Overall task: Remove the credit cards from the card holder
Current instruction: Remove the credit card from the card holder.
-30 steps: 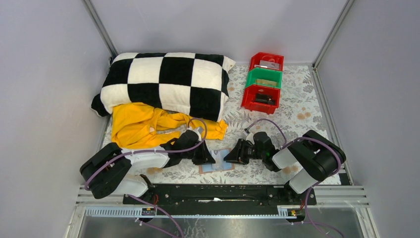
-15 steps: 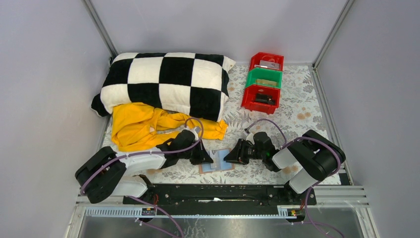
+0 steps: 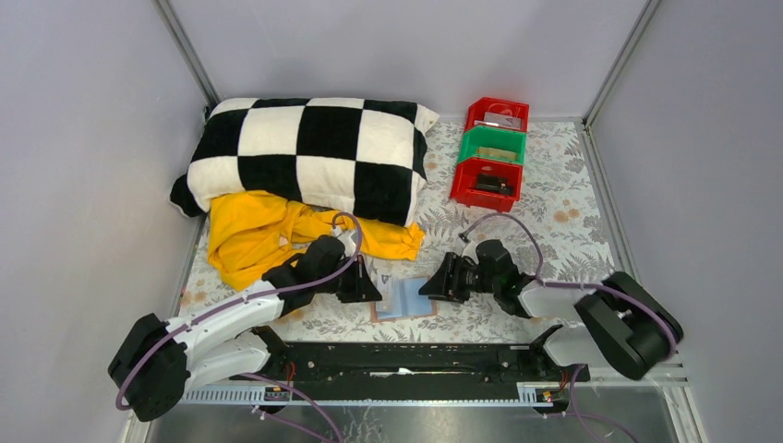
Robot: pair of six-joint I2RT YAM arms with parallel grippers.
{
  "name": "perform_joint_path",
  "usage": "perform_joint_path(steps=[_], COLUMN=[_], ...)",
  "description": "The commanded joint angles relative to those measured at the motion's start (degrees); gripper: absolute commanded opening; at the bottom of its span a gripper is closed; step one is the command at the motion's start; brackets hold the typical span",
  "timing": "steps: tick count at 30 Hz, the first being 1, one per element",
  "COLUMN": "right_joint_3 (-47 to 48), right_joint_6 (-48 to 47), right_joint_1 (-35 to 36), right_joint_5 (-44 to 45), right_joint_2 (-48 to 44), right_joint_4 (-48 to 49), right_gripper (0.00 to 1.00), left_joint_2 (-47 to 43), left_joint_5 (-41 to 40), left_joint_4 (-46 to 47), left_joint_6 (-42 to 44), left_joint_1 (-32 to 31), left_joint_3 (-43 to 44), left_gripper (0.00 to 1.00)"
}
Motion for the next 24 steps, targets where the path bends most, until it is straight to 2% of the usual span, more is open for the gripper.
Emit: perform_joint_path(steps=[1, 4, 7, 15, 21, 24], right_joint_3=[4.15, 6.9, 7.29, 5.43, 2.55, 1.94], right_joint_6=[-3.54, -3.13, -1.19, 4.53, 14.54, 18.2], right_joint_1=[0.25, 0.21, 0.25, 0.3, 0.3, 0.29], right_joint_5=[-2.67, -8.16, -11.95, -18.32, -23.21, -23.88], right_joint_2=[-7.65, -7.85, -6.83, -3.68, 0.17, 2.27], right_joint_4=[-5.09, -3.42, 0.85, 12.81, 32.35, 38.29], right_gripper=[0.6, 0.65, 0.66, 0.66, 0.59, 0.49], left_joint_2=[-1.79, -1.38, -1.21, -1.18, -0.8, -0.22], left_joint_5=[6.1, 11.7, 16.29, 22.54, 23.33, 23.49], left_joint_4=[-1.94, 1.32, 5.94, 15.12, 18.53, 18.76], left_joint_6=[5.37, 4.97, 3.14, -1.61, -3.76, -3.96], left_joint_1=[0.44, 0.62, 0.69, 1.28, 2.27, 2.62], left_joint_3=[4.41, 4.46, 3.99, 2.7, 1.86, 2.11], left_gripper=[0.0, 0.0, 0.0, 0.0, 0.0, 0.0])
